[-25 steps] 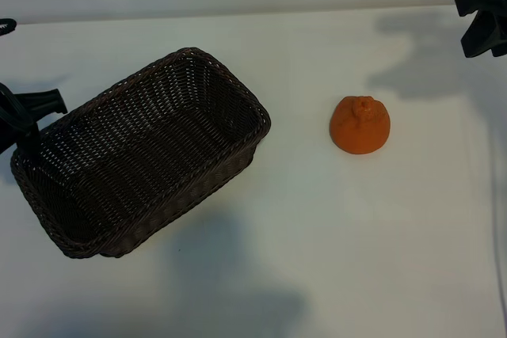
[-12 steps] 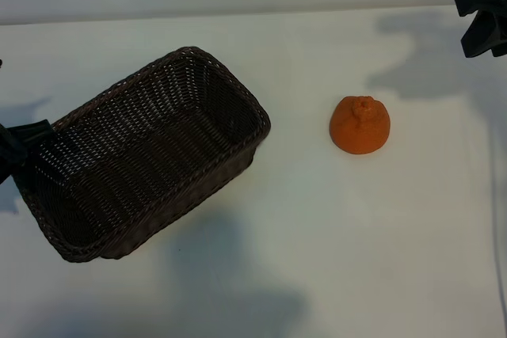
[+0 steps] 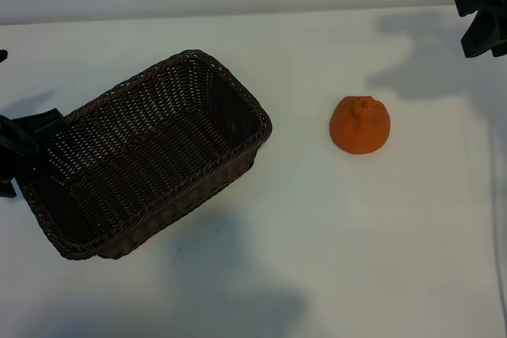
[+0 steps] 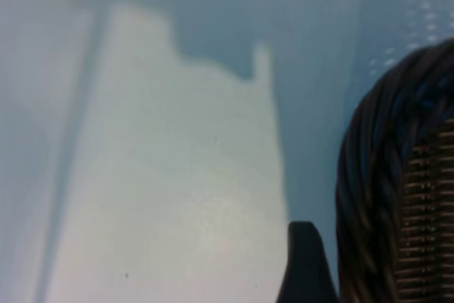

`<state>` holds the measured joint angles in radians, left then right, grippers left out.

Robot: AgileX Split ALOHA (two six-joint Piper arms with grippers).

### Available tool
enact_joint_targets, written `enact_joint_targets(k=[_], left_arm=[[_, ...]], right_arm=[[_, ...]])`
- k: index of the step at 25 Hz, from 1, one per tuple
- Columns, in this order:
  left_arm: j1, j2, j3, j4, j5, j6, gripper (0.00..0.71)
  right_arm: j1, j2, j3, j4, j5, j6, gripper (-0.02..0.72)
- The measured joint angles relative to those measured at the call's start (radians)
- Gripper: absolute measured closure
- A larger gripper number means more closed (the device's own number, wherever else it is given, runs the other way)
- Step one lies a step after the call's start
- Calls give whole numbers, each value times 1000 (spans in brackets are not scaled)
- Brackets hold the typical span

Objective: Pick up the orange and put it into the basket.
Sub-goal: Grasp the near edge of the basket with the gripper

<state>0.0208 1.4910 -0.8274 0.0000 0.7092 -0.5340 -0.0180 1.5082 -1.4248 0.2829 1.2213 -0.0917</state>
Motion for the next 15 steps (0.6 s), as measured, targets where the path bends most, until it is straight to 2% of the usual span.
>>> enact_joint_targets(k=[9, 15], left_arm=[[0, 12, 39, -8, -37, 0, 184], [0, 100, 186, -74, -247, 5, 184]], right_arm=[[0, 0, 0, -1, 0, -3, 376], [0, 0, 0, -2, 0, -3, 376]])
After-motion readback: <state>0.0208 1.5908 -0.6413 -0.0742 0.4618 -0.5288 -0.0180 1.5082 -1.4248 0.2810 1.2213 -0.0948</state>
